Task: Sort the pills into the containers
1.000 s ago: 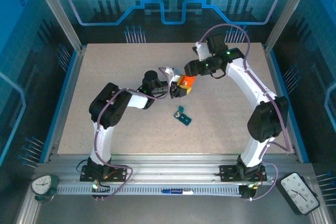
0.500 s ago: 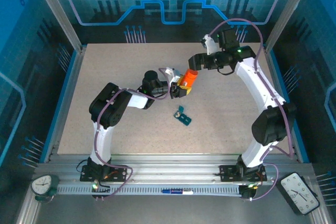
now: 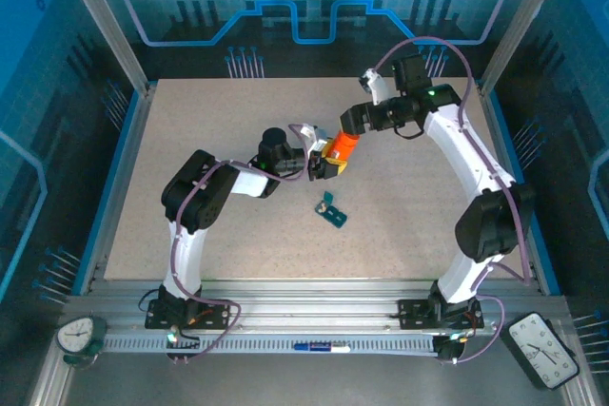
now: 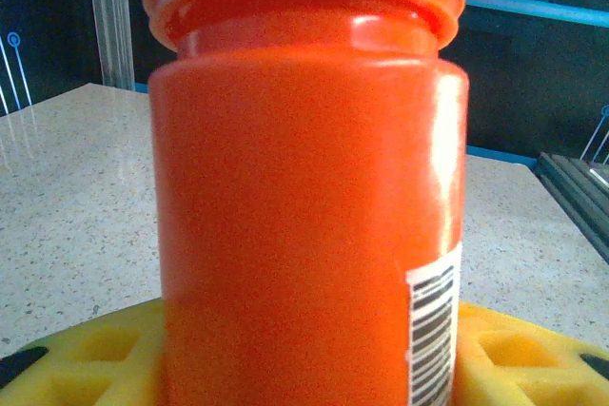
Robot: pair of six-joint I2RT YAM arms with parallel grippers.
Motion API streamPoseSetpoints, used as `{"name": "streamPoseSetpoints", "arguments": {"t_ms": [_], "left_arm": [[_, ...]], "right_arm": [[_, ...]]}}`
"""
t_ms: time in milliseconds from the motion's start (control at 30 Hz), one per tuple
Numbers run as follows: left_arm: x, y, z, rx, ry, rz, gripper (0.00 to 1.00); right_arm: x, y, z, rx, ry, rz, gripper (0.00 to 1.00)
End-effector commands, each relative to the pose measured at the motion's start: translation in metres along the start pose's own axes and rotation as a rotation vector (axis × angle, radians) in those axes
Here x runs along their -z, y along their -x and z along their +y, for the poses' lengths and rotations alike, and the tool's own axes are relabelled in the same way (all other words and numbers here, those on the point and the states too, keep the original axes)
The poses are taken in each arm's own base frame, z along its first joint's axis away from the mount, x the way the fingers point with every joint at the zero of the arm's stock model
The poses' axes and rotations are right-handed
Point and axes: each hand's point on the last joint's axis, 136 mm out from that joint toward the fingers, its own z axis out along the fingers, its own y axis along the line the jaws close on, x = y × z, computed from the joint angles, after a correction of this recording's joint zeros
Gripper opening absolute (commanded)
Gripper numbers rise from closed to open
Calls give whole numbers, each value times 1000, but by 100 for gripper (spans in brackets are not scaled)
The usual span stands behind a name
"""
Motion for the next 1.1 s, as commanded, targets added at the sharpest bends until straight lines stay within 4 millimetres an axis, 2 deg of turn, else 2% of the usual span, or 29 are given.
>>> {"name": "streamPoseSetpoints", "arguments": {"t_ms": [0,367,500,633,733,933,1067], "left_arm": [[1,38,-8,-105,-40,-57,0],[2,43,-9,-112,-40,-64,0],[2,43,-10,-112,-40,-64,0],[2,42,-10,-112,-40,-63,0],[2,42,-10,-110,-42,-62,0],[1,41,-10,-107,-49,-58,0],[1,40,-11,-106,-56,-54,0]], "right_arm": [[-14,-17,1,1,16,68,83],[-28,-31,-1,-14,19,119,76],[-30,-32,-1,-20,24,123,64],[-29,-30,-1,-20,25,115,46],[-26,-27,2,-17,29,106,40],[-15,-17,3,31,-3,78,37],[-12,-18,3,105,-55,95,37]]}}
